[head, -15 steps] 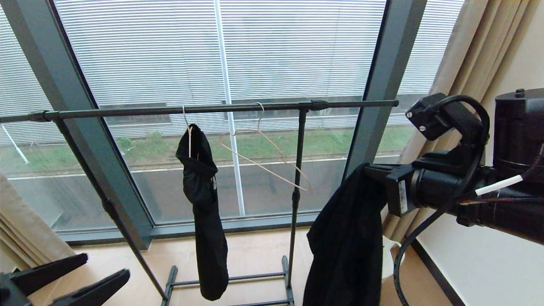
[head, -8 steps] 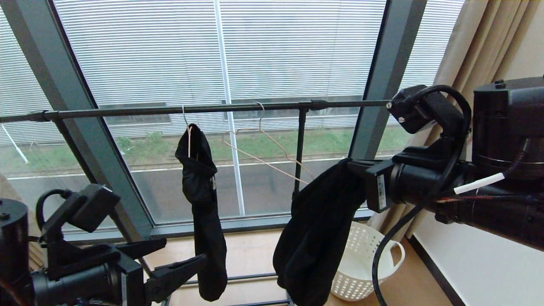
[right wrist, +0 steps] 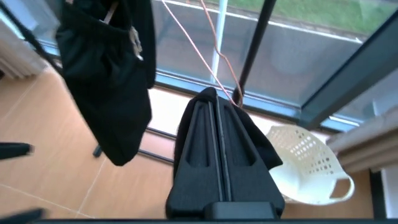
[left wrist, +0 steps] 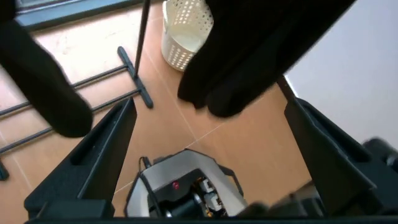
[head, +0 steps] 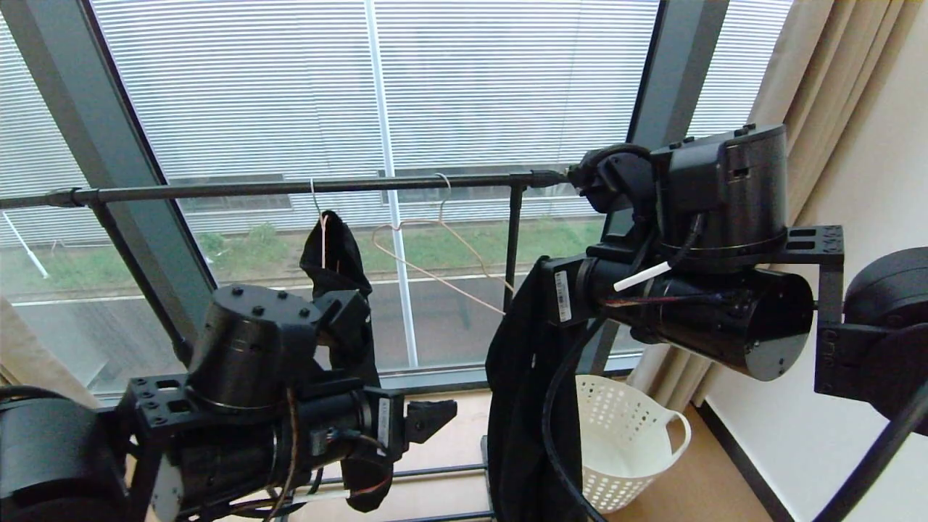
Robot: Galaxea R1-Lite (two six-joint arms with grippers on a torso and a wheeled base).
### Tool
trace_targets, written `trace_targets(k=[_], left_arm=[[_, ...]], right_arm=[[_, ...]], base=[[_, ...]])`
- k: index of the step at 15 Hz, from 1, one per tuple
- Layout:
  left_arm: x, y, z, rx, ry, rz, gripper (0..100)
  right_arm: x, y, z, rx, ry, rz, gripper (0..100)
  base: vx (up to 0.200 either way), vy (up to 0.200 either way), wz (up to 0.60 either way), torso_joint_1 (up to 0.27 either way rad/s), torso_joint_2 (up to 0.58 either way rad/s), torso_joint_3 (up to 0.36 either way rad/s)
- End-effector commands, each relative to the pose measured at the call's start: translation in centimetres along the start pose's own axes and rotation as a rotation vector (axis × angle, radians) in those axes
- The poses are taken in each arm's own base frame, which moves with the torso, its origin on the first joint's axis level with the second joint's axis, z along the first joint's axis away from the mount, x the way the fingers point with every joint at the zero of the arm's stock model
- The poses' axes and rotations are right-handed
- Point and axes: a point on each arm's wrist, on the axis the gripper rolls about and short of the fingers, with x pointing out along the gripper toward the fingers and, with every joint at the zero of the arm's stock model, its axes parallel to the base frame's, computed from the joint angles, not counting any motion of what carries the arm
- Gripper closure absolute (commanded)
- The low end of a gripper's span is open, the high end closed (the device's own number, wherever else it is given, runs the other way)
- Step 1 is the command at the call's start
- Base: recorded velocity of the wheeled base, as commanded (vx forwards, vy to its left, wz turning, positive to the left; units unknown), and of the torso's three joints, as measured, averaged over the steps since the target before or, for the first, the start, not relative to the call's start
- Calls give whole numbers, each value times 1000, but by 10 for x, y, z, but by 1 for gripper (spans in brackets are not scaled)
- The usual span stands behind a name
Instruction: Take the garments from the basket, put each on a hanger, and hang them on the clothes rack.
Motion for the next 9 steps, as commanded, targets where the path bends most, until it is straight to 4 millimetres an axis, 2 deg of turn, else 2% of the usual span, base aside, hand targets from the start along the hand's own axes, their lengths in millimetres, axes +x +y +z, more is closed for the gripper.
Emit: trace_targets(k=[1, 5, 9], left_arm=[[34, -11, -1, -26, 55, -1, 0], [53, -13, 2, -54, 64, 5, 0], [74, -13, 2, -65, 17, 29, 0]], right_arm=[[8, 7, -5, -2, 19, 5, 100], [23, 19, -9, 18, 23, -35, 100], [21, 25, -7, 29, 16, -20, 100]], base=[[0, 0, 0, 0, 0, 0], [0, 0, 0, 0, 0, 0], [0, 0, 0, 0, 0, 0]])
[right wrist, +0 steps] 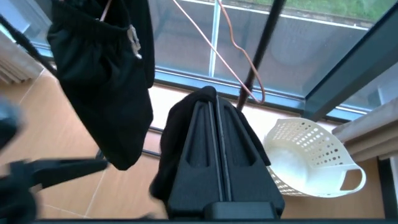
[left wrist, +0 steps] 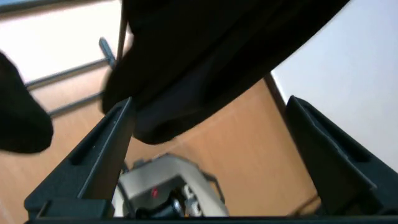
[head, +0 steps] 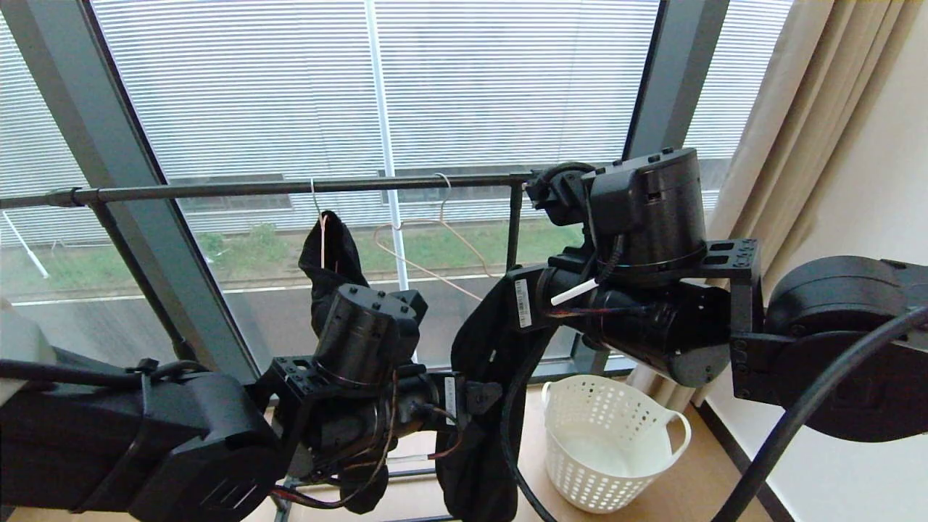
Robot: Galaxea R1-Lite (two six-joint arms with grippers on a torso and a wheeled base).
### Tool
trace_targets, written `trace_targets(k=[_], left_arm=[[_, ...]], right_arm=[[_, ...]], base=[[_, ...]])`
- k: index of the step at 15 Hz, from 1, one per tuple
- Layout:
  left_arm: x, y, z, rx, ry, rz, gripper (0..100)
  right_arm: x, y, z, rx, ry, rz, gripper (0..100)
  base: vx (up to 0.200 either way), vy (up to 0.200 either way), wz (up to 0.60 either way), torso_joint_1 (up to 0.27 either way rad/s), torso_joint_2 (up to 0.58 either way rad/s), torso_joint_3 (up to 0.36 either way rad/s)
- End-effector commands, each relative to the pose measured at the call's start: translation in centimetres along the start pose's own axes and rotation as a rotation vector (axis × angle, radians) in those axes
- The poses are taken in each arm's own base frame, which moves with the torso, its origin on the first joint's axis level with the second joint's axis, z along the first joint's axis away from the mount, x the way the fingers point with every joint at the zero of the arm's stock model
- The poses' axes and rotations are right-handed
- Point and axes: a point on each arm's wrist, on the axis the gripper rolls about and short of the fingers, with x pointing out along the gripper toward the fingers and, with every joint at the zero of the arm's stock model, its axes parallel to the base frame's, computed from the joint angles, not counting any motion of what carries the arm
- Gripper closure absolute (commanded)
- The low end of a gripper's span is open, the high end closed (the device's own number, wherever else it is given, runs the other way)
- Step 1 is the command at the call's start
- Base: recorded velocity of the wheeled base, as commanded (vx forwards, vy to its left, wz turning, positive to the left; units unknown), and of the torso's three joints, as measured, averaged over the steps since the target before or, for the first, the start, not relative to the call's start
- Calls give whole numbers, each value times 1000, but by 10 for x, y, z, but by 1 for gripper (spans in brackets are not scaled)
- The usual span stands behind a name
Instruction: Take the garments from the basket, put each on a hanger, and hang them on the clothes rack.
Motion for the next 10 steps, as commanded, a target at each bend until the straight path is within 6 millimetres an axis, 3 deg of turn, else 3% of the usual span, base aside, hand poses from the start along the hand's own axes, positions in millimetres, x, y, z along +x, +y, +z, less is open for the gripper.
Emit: trace_targets(k=[1, 3, 10], left_arm=[[15, 2, -4, 0, 18, 32, 0], [36, 4, -1, -8, -7, 99, 0], [60, 4, 7, -10, -49, 163, 0]], right_arm=[[-1, 1, 0, -1, -1, 3, 100], [-5, -1, 2, 2, -6, 4, 100], [-18, 0, 7, 7, -33, -5, 100]], base=[[0, 0, 0, 0, 0, 0], [0, 0, 0, 0, 0, 0], [0, 0, 0, 0, 0, 0]])
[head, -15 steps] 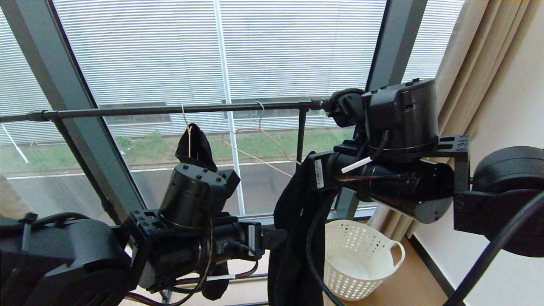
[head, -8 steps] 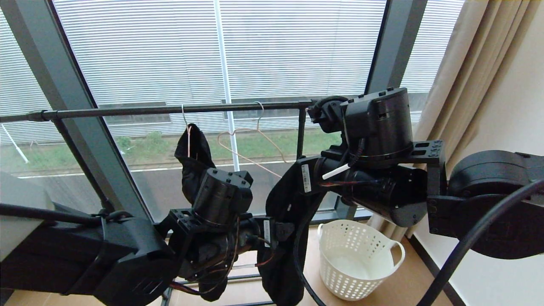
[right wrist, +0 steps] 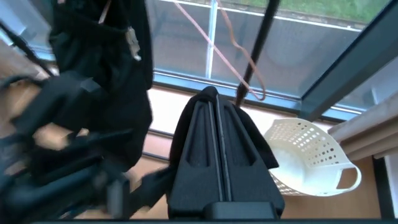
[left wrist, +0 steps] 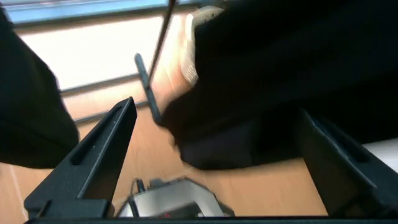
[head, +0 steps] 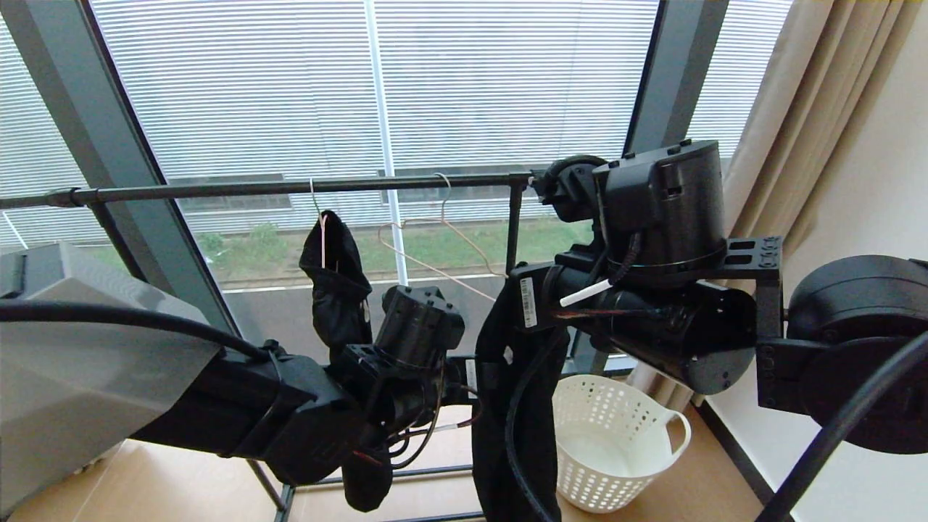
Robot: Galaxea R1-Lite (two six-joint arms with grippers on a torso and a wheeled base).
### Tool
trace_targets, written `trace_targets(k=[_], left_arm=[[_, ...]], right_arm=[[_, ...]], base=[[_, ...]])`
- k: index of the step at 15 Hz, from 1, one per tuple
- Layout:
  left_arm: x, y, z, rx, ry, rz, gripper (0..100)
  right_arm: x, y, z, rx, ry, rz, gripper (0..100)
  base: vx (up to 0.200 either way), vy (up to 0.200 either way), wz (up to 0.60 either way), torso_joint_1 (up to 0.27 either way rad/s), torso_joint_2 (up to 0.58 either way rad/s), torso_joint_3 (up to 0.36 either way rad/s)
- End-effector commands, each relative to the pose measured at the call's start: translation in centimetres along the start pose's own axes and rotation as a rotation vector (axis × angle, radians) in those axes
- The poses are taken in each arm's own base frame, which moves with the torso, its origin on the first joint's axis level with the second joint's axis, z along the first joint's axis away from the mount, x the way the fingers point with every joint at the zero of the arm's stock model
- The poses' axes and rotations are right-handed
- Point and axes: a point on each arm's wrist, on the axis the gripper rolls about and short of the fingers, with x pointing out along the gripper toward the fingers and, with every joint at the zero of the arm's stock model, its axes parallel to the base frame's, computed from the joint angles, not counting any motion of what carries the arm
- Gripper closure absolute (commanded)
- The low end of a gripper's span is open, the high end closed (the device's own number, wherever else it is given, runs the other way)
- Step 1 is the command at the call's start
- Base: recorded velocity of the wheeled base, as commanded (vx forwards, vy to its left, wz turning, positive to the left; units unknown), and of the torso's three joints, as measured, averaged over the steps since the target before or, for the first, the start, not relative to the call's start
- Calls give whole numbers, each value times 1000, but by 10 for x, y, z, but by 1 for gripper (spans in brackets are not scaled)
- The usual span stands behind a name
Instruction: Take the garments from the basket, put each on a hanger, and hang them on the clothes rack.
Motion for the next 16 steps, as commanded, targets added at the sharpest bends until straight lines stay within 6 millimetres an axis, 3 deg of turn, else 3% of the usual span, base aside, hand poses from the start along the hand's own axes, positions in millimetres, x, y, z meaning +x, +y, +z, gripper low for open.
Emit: trace_targets(k=[1, 7, 16], left_arm=[[9, 1, 0, 1, 2, 10, 0], [19, 9, -9, 3, 38, 40, 0], [14, 7, -35, 43, 112, 48, 0]], right_arm=[[-9, -2, 6, 9, -21, 9, 100], [-22, -8, 18, 34, -64, 16, 100], [-26, -11, 23, 45, -80, 13, 100]], base=[[0, 0, 0, 0, 0, 0], [0, 0, 0, 0, 0, 0], [0, 0, 0, 0, 0, 0]])
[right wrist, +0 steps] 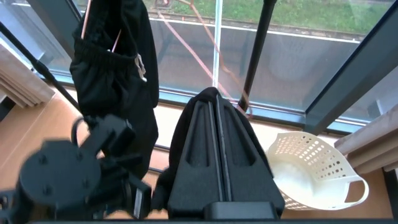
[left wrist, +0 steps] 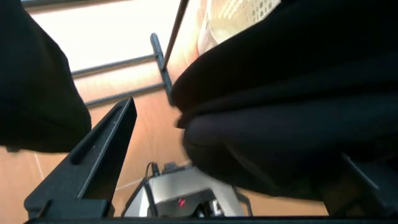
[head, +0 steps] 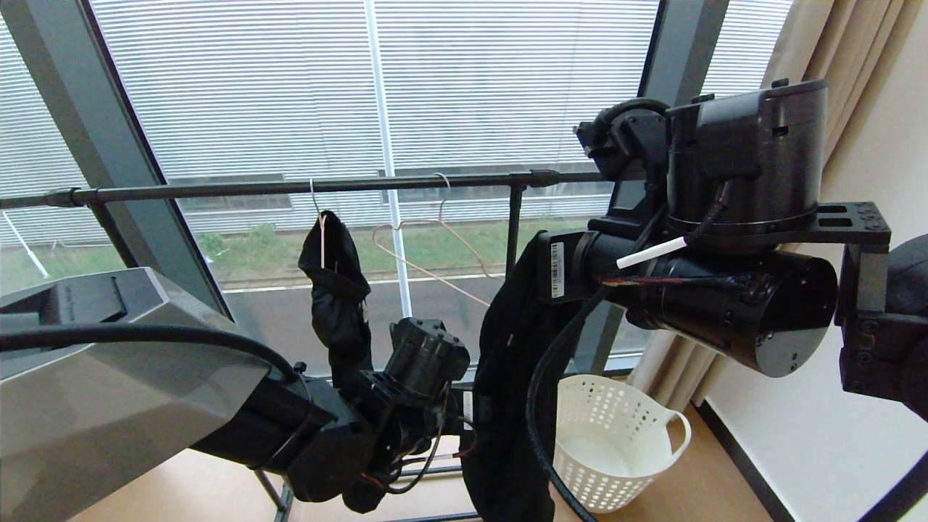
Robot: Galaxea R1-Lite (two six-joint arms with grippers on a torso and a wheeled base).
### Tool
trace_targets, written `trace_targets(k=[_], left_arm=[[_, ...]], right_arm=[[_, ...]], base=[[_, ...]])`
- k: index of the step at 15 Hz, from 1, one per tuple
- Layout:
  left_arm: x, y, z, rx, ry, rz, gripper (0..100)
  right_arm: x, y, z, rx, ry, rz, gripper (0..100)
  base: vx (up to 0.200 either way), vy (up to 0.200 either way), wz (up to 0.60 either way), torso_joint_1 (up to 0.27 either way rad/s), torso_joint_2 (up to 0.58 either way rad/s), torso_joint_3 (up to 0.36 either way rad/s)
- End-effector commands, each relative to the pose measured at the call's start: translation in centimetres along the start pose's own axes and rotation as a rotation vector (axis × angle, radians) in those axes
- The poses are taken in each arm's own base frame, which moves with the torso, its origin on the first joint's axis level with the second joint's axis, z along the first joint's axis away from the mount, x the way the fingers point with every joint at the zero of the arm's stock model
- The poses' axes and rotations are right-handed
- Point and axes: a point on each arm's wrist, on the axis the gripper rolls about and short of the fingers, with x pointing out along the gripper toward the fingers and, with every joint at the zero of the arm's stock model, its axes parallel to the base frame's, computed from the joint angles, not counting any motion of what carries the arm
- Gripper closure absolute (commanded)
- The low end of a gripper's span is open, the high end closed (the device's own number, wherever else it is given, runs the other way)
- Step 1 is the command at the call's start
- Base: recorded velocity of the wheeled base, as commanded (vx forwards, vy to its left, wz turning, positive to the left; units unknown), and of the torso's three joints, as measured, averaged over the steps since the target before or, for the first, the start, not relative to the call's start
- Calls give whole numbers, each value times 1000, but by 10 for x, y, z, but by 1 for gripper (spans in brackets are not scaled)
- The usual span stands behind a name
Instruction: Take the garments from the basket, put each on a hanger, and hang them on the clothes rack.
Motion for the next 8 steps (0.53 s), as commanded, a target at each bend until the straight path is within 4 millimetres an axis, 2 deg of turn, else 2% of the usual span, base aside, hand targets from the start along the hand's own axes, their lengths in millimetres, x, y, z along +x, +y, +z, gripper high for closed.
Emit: trace_targets(k=[1, 5, 6, 8], left_arm=[[-3, -4, -6, 15, 15, -7, 0], [-16, -7, -4, 19, -10, -13, 0], [-19, -7, -3, 18, -14, -15, 100], [-32, -5, 2, 10, -38, -27, 100]], right_arm=[[-1, 0, 1, 2, -5, 1, 100], [5, -9, 5, 15, -12, -30, 100], [5, -10, 6, 16, -14, -33, 100], [8, -14, 7, 21, -16, -47, 100]], base=[[0, 0, 0, 0, 0, 0], [0, 0, 0, 0, 0, 0], [0, 0, 0, 0, 0, 0], [0, 0, 0, 0, 0, 0]])
